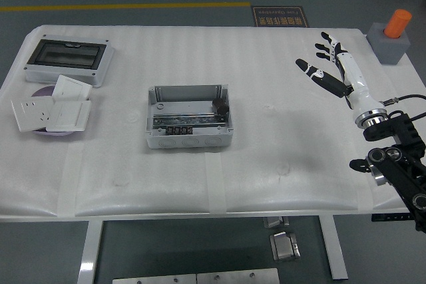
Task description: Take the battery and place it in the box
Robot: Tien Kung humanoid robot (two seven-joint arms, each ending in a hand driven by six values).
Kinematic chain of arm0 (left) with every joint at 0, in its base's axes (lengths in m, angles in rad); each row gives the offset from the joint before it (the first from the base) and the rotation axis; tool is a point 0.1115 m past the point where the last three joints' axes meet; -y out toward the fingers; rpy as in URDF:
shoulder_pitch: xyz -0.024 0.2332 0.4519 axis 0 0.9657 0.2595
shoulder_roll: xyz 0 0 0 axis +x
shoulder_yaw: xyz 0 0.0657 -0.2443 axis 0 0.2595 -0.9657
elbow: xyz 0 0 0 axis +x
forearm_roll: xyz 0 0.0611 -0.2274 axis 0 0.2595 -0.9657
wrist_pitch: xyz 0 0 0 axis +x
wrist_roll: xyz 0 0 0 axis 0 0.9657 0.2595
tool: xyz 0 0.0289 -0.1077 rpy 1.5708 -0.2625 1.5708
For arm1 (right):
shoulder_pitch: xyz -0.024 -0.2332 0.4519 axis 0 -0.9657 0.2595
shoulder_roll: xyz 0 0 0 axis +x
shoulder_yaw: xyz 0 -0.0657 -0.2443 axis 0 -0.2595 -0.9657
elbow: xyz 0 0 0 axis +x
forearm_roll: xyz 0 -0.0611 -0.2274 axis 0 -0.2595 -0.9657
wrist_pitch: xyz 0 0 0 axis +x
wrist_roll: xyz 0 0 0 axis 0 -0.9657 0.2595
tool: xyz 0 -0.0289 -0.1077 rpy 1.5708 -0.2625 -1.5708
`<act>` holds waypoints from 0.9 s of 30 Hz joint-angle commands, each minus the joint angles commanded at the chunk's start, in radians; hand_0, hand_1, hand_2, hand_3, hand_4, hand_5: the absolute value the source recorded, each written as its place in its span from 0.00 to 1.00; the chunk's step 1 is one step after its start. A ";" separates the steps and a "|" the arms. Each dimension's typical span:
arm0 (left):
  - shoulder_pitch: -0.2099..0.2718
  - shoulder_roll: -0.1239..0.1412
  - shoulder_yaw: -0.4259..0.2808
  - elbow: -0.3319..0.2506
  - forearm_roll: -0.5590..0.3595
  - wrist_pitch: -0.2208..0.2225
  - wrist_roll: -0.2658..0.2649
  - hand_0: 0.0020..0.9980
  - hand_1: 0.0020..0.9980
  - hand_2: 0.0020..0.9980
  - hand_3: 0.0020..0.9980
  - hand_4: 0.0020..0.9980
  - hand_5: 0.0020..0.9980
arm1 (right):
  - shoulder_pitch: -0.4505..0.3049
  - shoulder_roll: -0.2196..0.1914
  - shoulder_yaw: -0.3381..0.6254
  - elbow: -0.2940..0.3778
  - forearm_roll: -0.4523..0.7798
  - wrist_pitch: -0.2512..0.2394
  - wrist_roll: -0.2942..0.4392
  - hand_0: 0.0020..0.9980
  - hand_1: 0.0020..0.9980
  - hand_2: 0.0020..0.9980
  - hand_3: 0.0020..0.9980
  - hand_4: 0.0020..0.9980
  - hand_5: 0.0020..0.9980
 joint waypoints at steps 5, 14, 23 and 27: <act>0.002 0.002 -0.009 0.000 0.013 0.000 0.001 0.53 0.63 0.45 0.54 0.51 0.37 | -0.014 -0.014 0.018 0.027 0.004 -0.001 0.002 0.93 0.83 0.83 0.96 1.00 0.65; 0.008 -0.008 -0.006 0.000 0.000 0.002 -0.002 0.53 0.63 0.45 0.54 0.51 0.37 | -0.017 -0.025 0.040 0.054 -0.009 -0.006 -0.007 0.90 0.82 0.83 0.94 1.00 0.64; 0.005 -0.008 0.000 0.000 -0.016 0.005 -0.004 0.53 0.63 0.45 0.54 0.51 0.38 | -0.021 -0.031 0.069 0.068 -0.010 -0.005 -0.015 0.85 0.80 0.83 0.94 1.00 0.65; 0.003 -0.005 0.002 0.000 -0.021 0.007 -0.004 0.53 0.63 0.46 0.54 0.51 0.38 | -0.028 -0.026 0.085 0.066 -0.014 -0.011 -0.023 0.84 0.79 0.83 0.94 1.00 0.67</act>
